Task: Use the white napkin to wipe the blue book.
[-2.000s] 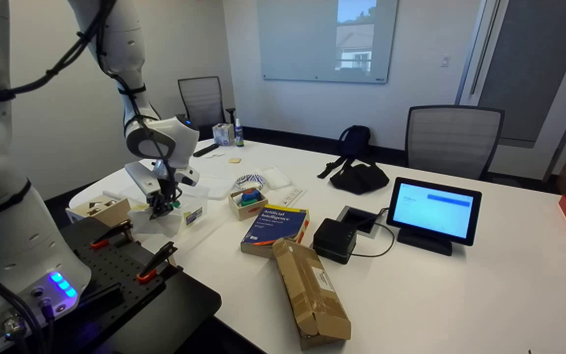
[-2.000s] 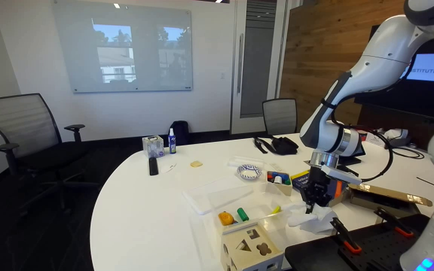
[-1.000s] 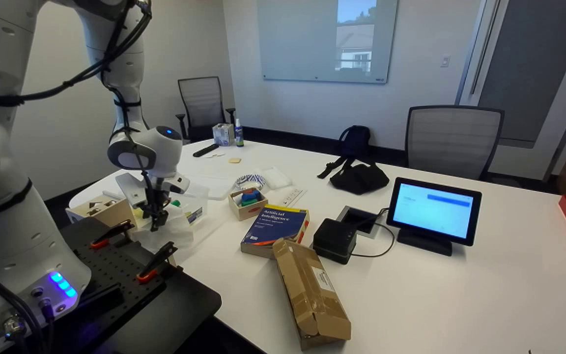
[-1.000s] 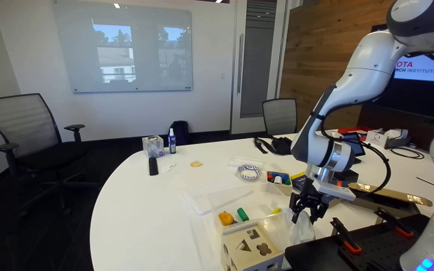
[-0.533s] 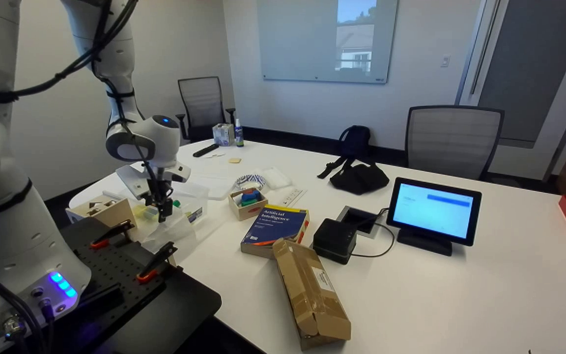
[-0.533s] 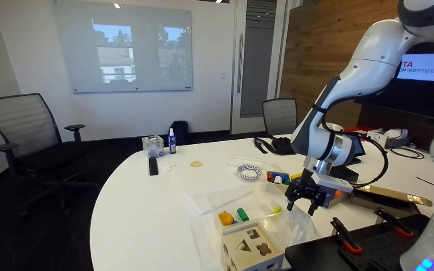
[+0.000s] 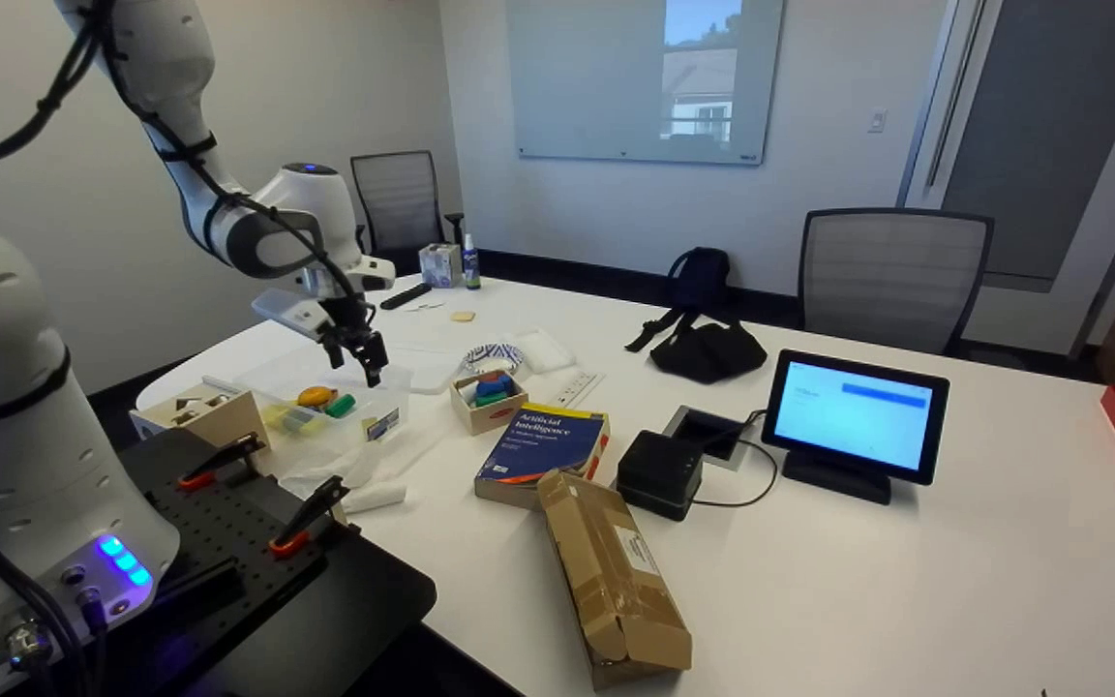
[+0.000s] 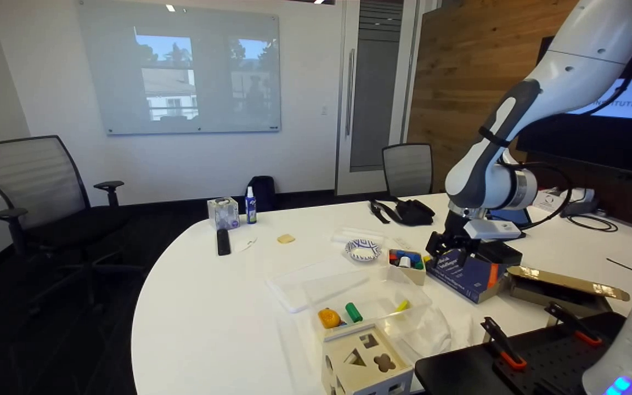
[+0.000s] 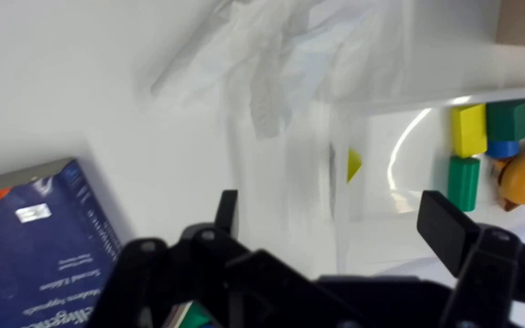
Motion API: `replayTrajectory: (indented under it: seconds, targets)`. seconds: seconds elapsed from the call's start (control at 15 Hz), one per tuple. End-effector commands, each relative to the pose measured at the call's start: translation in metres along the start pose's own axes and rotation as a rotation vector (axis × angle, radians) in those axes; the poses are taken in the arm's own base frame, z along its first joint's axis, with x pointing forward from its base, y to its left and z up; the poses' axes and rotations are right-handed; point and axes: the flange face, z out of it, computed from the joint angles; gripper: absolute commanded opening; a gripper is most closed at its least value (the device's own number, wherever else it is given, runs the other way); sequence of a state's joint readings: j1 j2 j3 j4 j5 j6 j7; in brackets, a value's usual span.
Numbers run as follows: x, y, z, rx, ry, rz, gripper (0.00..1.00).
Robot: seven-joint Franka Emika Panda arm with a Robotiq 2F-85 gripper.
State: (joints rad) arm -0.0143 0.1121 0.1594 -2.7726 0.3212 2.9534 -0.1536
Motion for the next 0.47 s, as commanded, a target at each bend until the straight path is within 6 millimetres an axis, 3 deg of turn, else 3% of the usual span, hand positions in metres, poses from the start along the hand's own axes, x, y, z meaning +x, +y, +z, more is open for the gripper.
replayTrajectory:
  seconds: [0.0,0.4]
  targets:
    - [0.006,0.026,-0.038,-0.070,0.035,0.005,1.00]
    - [0.022,0.040,-0.070,-0.102,0.041,0.003,1.00]
